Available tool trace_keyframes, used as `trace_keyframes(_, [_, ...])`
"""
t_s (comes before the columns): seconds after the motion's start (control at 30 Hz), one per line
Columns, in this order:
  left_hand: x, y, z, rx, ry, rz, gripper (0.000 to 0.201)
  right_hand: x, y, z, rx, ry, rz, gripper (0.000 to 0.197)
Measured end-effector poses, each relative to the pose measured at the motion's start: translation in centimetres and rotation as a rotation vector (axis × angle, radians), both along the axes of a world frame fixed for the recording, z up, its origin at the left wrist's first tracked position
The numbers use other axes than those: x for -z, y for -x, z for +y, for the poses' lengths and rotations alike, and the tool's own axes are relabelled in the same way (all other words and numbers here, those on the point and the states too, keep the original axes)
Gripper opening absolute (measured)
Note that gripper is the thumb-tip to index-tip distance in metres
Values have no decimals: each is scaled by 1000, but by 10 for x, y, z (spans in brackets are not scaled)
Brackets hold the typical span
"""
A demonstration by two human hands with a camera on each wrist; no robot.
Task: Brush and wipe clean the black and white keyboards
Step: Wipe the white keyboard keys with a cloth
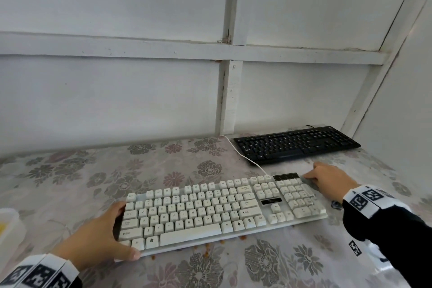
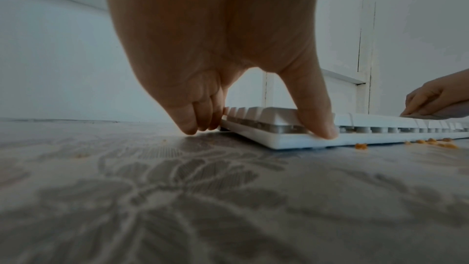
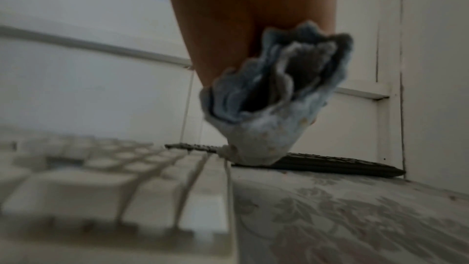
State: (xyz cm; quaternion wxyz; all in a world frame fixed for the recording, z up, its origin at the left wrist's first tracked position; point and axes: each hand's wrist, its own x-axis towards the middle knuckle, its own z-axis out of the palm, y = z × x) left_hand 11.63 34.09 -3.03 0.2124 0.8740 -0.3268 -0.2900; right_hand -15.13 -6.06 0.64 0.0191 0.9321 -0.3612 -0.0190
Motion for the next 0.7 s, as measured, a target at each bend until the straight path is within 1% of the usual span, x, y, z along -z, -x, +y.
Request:
trace_keyframes(0.07, [0,0,-1,1,2,0,109,-6,-2,-1,-28,-29,-40,29])
trace_keyframes(0.13, [-1,1,-1,-2,3,3,108,-9,-9,5,-101,-36,-85,29])
trace_keyframes(0.2, [-1,1,-1,-6,9,7,109,-5,-19,15,-181,-74,-77,28])
trace_keyframes(0.27, [0,0,-1,-6,8,10,111,4,-25,23,-220,-92,-41,29])
trace_keyframes(0.37, [-1,0,0,-7,-3,11,115,9,-19,17,-188,-29,-29,28])
trace_keyframes(0.43, [-2,0,0,-7,-2,19,121,8,-8,6,-109,-17,-30,28])
trace_keyframes(0.53, [-3,2,1,-9,-10,10,119,6,8,-11,-31,-36,18,30])
trace_keyframes(0.63, [-3,2,0,-13,-28,9,122,0,10,-13,-36,-51,-42,26])
trace_keyframes(0.7, [-5,3,0,-13,-37,6,123,-2,0,-6,-88,-29,-80,25])
